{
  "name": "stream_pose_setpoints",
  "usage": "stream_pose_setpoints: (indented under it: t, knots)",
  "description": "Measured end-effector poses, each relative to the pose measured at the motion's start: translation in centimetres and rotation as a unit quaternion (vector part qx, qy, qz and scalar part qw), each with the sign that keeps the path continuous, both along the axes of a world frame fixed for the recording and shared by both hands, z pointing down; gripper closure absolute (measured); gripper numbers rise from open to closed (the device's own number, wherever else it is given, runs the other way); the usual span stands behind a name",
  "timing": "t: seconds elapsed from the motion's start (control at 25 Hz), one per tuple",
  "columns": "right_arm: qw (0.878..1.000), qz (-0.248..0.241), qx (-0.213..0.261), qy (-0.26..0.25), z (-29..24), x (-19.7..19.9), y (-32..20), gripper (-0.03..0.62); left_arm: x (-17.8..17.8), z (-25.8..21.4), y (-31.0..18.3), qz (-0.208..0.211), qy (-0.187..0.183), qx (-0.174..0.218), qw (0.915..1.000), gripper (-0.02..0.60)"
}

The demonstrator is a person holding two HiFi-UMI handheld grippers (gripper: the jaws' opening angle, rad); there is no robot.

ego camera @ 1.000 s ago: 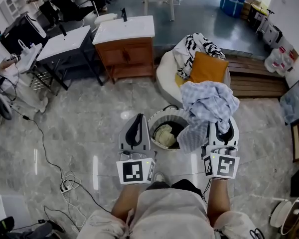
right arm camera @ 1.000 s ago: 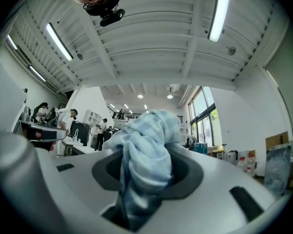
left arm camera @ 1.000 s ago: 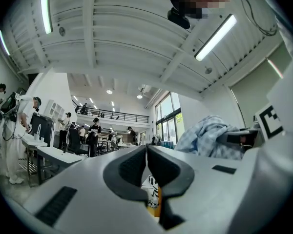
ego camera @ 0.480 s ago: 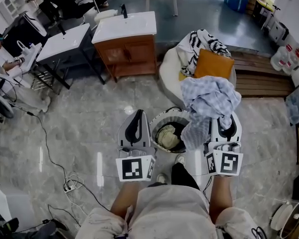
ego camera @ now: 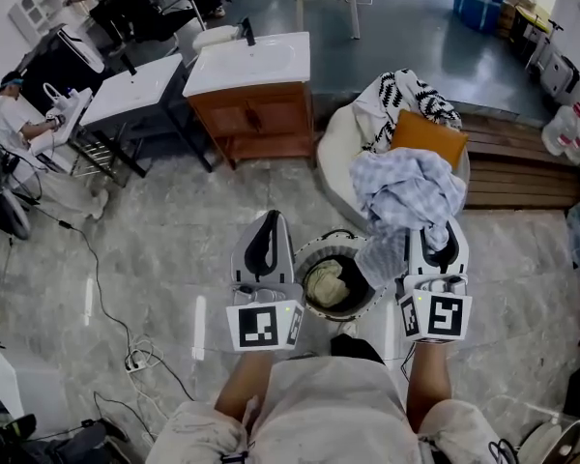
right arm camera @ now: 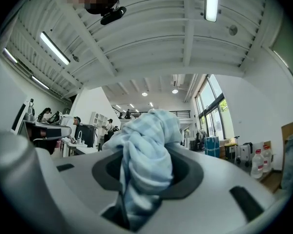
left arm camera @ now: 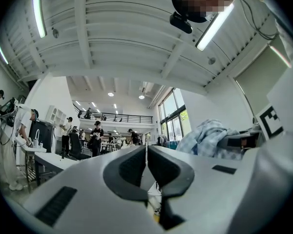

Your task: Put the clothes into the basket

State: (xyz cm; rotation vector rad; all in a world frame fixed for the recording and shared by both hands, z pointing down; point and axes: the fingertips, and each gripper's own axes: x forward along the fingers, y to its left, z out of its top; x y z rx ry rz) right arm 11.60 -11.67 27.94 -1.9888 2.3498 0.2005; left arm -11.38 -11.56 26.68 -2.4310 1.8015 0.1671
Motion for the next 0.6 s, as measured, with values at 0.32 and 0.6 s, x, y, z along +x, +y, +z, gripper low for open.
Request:
stream_pose_setpoints:
  t: [0.32, 0.6]
  knots:
    - [0.999, -0.032, -0.014, -0.012, 1.7, 2.7, -5.4, 0.454, 2.7, 1.1, -4.1, -0.033, -0.014, -0.005, 0.9993, 0.569]
    - [0.997, -0.052, -0.043, -0.021, 4.5, 2.7, -8.2, 0.454, 2.5, 4.0, -6.3, -0.04, -0.008, -0.027, 0.9988, 0.569]
